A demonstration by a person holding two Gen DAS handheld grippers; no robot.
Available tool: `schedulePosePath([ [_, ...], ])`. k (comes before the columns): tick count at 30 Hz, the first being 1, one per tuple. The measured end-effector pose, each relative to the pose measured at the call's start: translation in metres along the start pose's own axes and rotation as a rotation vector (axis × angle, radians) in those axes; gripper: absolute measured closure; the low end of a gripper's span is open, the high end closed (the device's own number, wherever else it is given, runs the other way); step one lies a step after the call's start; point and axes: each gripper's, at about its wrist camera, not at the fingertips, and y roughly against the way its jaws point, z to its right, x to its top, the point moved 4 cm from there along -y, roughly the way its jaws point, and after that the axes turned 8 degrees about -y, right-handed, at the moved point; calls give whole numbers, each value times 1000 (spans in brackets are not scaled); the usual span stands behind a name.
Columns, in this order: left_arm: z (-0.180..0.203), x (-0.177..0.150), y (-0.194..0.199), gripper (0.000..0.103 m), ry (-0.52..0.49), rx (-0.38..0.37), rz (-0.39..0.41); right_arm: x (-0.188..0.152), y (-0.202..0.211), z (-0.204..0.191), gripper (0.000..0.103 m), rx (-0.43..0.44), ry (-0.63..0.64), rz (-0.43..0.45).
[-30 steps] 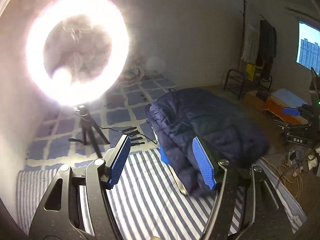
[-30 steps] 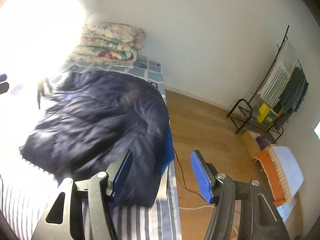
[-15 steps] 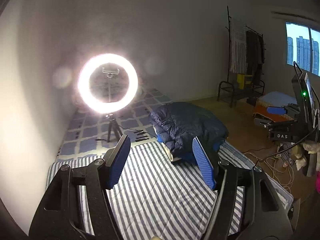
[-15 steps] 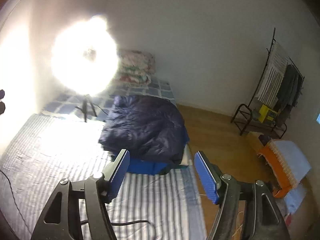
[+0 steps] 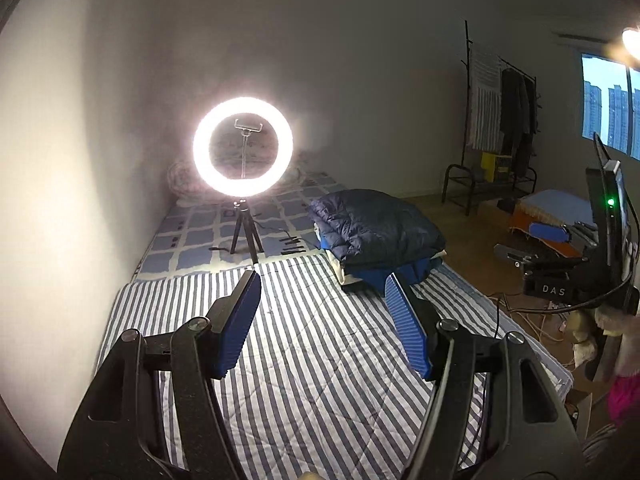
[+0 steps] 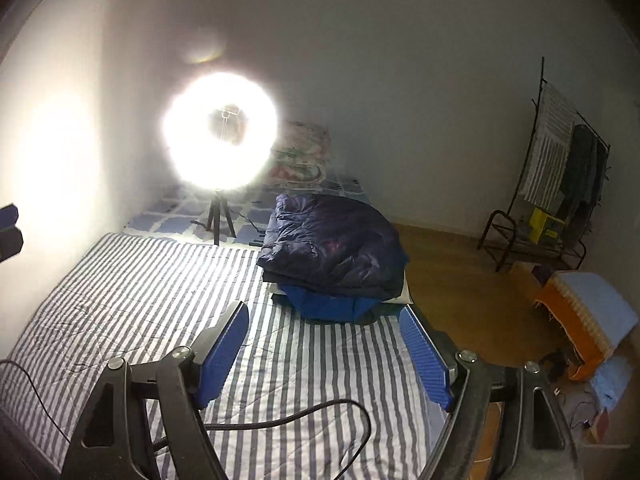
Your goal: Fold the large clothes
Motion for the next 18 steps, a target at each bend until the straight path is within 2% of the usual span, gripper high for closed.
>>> schedulePosePath([
  [4, 4, -10, 7, 35, 3, 8, 7, -16, 8, 1, 22, 7, -46, 20],
  [7, 7, -20, 9, 27, 1, 11, 10, -28, 8, 2, 22, -13, -59, 35],
  [18, 18, -47, -7, 27, -17, -11, -34, -56, -12, 1, 21, -26, -60, 3],
])
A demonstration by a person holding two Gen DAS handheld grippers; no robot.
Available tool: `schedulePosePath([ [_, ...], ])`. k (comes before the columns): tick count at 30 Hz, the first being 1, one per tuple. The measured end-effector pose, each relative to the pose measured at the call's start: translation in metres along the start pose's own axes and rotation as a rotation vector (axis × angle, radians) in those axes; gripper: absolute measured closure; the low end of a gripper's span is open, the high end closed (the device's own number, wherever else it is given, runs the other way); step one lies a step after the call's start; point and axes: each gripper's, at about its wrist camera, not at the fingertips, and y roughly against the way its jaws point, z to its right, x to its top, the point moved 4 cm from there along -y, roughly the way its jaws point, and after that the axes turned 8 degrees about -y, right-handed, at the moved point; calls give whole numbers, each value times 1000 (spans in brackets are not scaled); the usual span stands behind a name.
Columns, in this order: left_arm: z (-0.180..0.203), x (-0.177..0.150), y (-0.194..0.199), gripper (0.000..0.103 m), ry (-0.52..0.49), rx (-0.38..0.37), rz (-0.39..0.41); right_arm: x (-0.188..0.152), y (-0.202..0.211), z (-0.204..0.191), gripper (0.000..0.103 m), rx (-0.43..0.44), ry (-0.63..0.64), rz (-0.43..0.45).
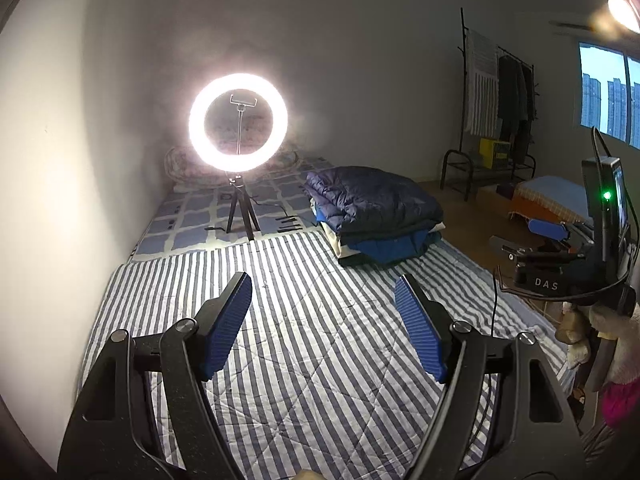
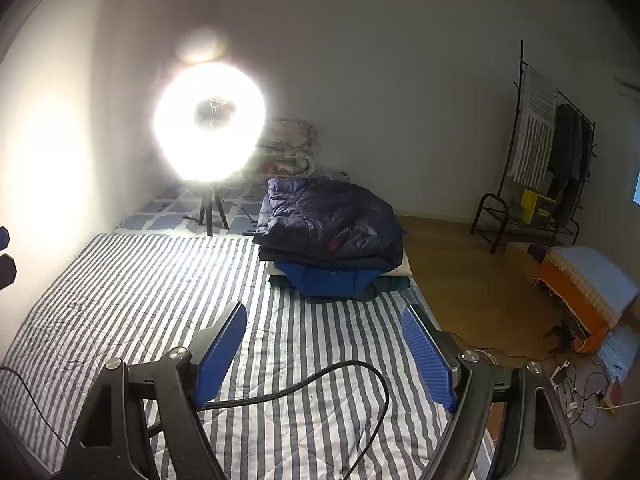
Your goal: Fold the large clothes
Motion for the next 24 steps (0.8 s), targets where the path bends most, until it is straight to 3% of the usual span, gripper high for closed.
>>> schedulePosePath([
  [13, 14, -9, -3, 5, -41, 10, 21, -4, -6, 10, 0, -14, -44, 20],
  [16, 13, -10, -2, 0, -40, 11, 29, -3, -5, 11, 0, -21, -42, 36],
  [24, 9, -14, -9, 0, -24, 48, -13, -6, -11, 14, 0, -25, -59, 34],
])
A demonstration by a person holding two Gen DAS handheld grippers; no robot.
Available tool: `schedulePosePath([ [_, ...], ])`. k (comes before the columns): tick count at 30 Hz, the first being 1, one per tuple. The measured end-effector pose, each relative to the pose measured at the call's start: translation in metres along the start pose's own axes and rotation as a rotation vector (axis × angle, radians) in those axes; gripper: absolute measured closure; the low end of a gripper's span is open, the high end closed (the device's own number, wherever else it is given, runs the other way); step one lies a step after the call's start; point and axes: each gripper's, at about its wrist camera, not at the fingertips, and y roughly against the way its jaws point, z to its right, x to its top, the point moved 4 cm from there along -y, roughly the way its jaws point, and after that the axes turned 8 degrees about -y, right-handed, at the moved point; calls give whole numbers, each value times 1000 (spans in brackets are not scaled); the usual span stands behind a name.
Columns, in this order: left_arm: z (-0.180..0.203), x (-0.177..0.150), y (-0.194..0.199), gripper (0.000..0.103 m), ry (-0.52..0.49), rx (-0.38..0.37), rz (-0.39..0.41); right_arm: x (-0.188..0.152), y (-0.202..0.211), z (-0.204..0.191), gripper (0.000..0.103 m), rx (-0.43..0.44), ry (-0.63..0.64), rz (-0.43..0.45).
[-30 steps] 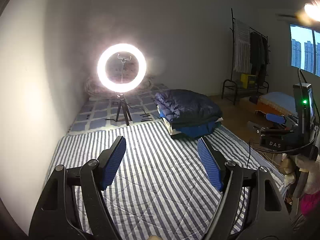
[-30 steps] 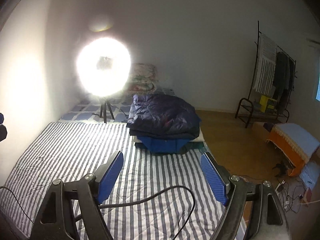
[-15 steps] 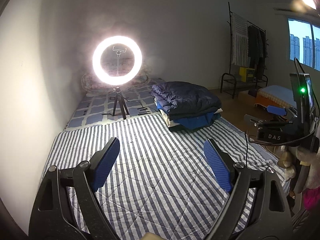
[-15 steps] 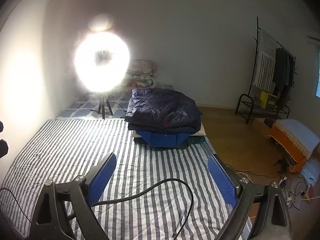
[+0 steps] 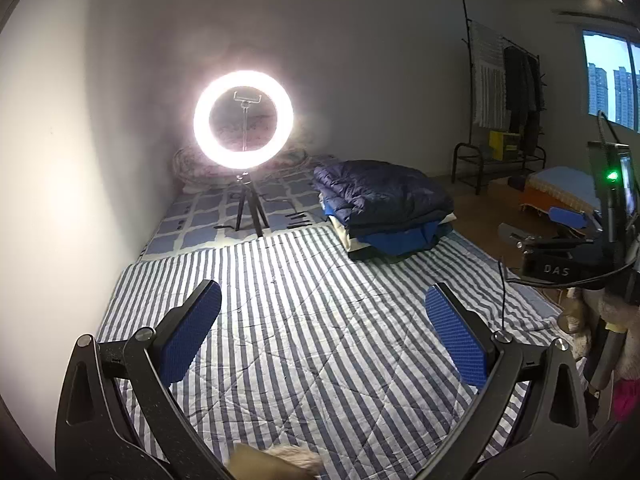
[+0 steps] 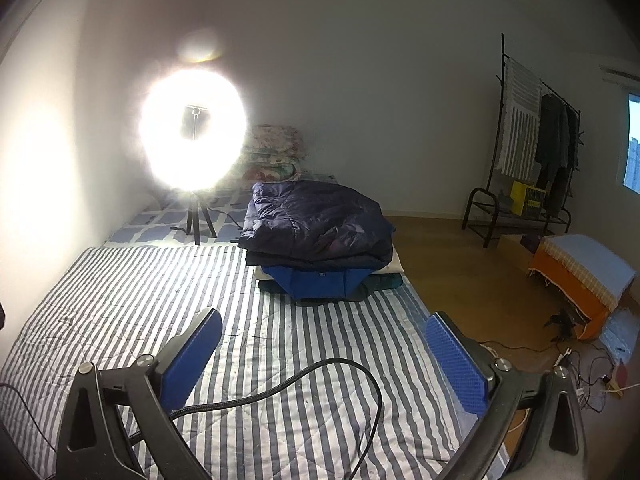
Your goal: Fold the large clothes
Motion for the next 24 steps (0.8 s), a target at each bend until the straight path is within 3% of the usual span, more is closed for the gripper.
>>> schedulePosePath([
  [24, 5, -2, -1, 0, -9, -2, 1, -3, -3, 6, 0, -14, -27, 2],
])
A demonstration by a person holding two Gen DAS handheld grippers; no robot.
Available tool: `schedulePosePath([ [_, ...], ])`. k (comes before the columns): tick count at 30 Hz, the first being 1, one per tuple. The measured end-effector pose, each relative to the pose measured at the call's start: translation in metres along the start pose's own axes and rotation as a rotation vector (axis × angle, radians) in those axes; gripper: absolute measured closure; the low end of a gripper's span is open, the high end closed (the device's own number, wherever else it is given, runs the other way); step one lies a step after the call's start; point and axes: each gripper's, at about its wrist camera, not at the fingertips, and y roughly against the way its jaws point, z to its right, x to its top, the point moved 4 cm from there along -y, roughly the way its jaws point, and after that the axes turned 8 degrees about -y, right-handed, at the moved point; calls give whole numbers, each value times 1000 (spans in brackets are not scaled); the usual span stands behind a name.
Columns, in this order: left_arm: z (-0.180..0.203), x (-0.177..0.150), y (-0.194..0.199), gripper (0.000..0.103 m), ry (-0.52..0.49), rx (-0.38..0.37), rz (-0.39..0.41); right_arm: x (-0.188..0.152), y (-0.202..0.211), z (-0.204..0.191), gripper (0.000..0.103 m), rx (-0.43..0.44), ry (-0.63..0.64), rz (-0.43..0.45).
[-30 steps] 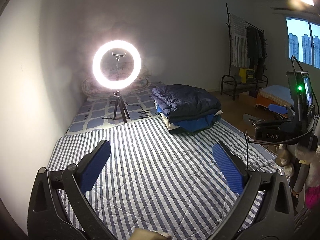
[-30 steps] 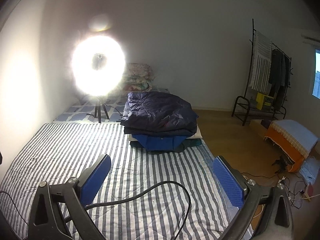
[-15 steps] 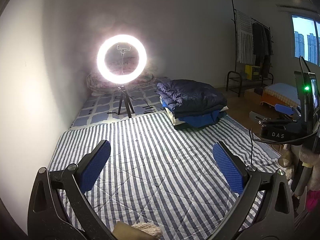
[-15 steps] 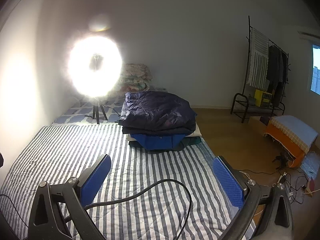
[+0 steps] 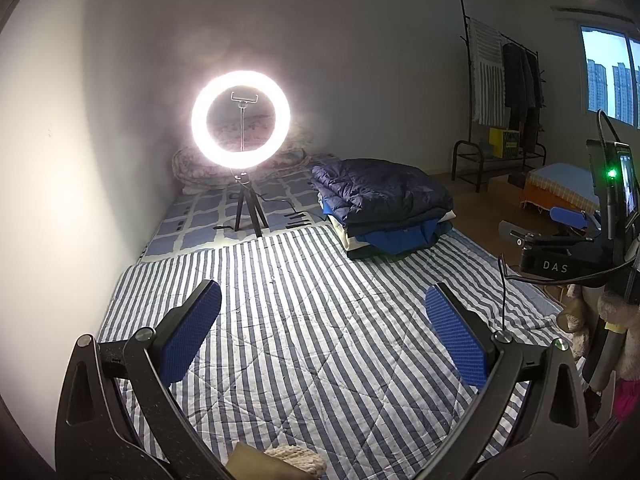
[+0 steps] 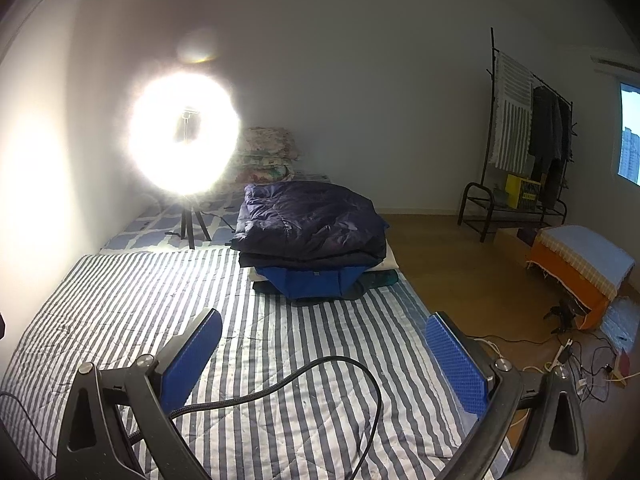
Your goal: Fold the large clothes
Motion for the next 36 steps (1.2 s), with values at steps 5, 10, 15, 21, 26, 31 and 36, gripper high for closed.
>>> schedulePosePath([
  [5, 2, 1, -1, 0, -7, -4, -1, -1, 1, 0, 0, -2, 0, 0],
  [10, 1, 1, -3, 0, -11, -8, -5, -2, 1, 0, 0, -6, 4, 0],
  [15, 0, 1, -4, 0, -12, -8, 1, -3, 0, 1, 0, -6, 5, 1],
  [21, 0, 0, -3, 0, -12, -8, 2, -3, -1, 1, 0, -9, 3, 2],
  [26, 0, 0, -3, 0, -14, -8, 2, -3, -1, 2, 0, -9, 4, 1],
  [31, 1, 0, -3, 0, -11, -8, 1, -3, -1, 1, 0, -12, 5, 0],
  [36, -2, 0, -2, 0, -8, -5, 1, -5, 1, 1, 0, -15, 6, 1],
])
